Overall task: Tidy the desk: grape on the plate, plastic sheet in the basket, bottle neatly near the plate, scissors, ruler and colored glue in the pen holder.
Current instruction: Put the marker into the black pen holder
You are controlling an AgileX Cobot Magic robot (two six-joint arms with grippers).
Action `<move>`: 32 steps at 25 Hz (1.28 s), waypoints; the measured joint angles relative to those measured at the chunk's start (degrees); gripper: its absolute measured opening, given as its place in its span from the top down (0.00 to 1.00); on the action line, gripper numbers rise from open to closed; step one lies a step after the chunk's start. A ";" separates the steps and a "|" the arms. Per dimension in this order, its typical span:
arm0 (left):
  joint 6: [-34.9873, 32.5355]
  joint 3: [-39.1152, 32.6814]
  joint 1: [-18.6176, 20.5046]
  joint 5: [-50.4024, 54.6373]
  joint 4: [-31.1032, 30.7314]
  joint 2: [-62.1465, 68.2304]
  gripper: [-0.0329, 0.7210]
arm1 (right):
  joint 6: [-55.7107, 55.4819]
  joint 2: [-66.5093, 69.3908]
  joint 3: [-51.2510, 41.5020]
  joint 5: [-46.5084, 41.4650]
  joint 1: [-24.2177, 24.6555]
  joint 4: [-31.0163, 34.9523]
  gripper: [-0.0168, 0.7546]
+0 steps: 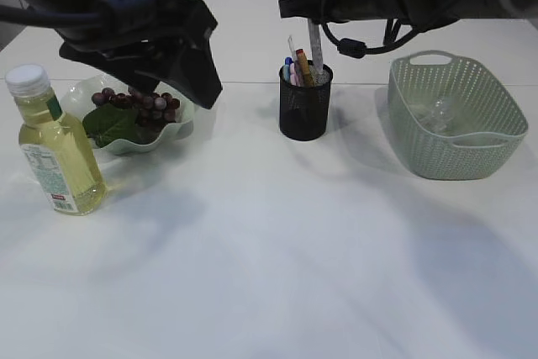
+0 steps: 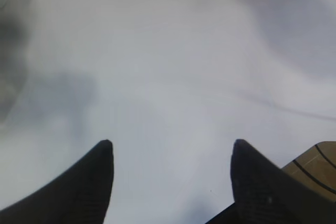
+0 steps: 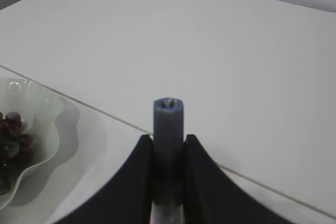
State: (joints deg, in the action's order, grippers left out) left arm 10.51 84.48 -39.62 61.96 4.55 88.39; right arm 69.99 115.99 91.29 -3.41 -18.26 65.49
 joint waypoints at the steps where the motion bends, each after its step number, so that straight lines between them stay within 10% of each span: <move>1: 0.00 0.00 0.00 -0.26 -0.23 0.00 0.28 | 0.00 1.21 1.33 0.21 0.00 0.42 0.80; 32: -0.08 0.00 0.00 -3.94 -4.55 0.00 0.29 | 0.00 10.64 8.91 5.83 0.11 5.07 0.77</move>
State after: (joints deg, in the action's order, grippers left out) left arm 10.43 84.48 -39.62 58.02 0.00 88.39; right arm 69.99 126.63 100.21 2.41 -18.15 70.56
